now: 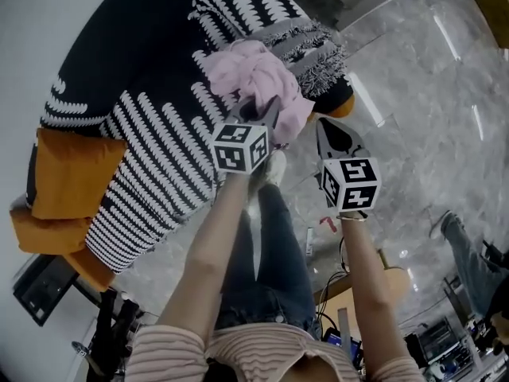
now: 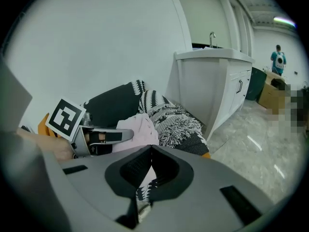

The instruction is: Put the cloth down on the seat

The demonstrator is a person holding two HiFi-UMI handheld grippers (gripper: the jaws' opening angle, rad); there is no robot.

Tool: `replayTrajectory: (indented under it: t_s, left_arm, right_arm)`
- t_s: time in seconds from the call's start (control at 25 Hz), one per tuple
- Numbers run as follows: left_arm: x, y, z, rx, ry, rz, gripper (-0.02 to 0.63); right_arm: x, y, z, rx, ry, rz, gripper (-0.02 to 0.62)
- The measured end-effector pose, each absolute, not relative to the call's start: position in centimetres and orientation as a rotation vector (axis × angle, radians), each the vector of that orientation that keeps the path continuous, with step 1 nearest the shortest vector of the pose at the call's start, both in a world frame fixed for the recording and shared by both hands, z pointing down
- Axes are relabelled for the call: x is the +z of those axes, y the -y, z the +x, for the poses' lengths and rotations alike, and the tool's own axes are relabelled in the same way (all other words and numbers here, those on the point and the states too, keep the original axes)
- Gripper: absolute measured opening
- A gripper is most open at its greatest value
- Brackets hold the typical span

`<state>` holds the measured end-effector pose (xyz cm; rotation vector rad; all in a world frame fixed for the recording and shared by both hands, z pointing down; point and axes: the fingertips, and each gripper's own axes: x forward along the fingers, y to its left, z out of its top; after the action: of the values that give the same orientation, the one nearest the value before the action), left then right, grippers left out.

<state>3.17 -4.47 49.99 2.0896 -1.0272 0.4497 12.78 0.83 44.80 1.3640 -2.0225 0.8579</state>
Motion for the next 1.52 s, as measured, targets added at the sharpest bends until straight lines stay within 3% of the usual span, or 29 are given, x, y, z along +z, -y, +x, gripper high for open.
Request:
replayTrajectory:
  t_s: [1.0,1.52]
  left_arm:
    - [59.6,3.5,3.0,0.711,1.0,1.959,0.12]
    - [59.3,1.0,1.8,0.848,1.033,1.93,0.155]
  right_arm:
    - [48.9,-0.3,10.2,0.856,1.989,1.244,0.009]
    - [47.7,-1.8,8.5,0.837,1.991,1.252,0.009]
